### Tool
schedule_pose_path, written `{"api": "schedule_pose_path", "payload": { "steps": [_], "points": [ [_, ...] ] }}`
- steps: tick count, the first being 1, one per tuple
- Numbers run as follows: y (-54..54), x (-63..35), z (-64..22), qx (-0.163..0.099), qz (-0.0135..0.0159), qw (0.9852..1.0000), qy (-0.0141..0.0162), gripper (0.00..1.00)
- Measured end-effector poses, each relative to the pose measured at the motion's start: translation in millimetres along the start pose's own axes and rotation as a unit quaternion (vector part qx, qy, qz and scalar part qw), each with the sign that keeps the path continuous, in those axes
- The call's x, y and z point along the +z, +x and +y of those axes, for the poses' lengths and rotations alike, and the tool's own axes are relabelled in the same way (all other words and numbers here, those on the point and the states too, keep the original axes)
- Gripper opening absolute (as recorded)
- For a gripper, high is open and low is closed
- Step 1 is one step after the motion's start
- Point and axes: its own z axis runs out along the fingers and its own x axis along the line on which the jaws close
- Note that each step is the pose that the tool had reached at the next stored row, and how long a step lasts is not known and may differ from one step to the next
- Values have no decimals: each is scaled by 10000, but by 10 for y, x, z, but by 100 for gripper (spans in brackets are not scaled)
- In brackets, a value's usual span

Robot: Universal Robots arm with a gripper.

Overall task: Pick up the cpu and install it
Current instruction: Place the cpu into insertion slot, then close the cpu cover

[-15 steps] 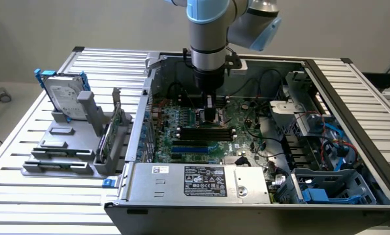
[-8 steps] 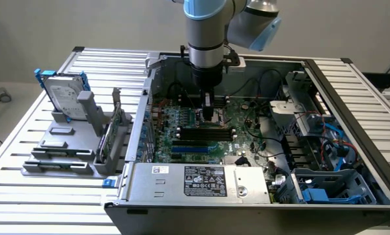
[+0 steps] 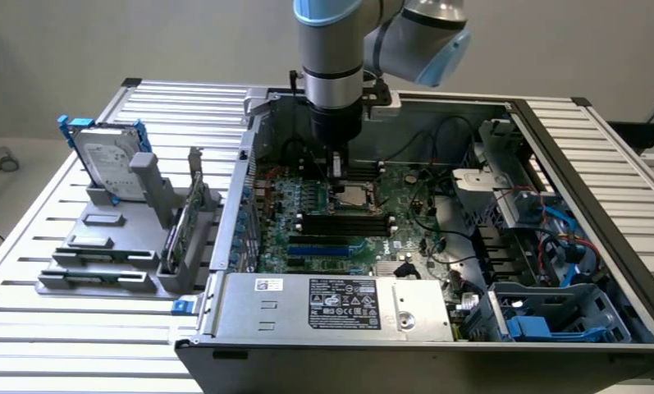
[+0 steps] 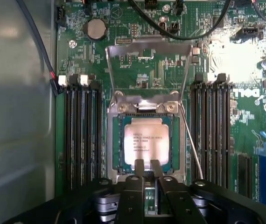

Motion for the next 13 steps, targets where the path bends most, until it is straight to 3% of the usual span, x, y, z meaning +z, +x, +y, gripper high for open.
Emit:
{"api": "schedule_pose_path", "payload": {
  "steps": [1,2,7,13],
  "points": [
    [0,-8,-21,1,3,10000,12,18],
    [0,-16,-40,1,7,10000,31,11],
    [-1,-50,-112,4,25,9999,142,11],
    [-1,-54,-117,4,25,9999,153,11]
  ]
}}
